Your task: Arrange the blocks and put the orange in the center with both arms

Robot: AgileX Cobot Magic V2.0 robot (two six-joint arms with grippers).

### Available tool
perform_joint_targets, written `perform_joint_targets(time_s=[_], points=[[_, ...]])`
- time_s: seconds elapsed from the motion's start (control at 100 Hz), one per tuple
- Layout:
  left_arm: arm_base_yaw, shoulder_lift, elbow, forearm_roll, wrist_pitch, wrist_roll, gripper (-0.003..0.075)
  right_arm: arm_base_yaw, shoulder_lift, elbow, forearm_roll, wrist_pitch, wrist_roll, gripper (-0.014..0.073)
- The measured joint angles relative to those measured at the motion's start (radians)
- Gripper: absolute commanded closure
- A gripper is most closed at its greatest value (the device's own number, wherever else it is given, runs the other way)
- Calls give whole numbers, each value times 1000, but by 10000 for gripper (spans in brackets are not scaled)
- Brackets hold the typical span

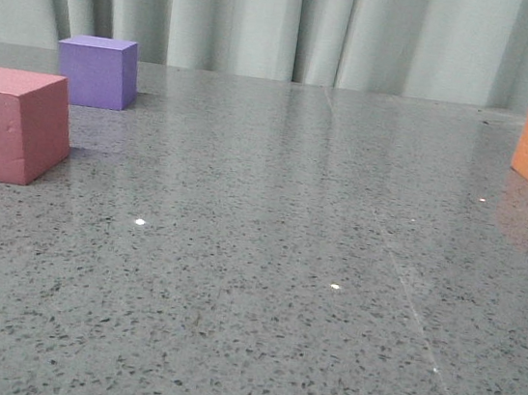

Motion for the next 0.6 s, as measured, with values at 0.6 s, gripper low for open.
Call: perform_joint_targets(time_s=[0.6], points=[[0,0,0,0,0,0,739,0,458,-658,0,477,0,661]])
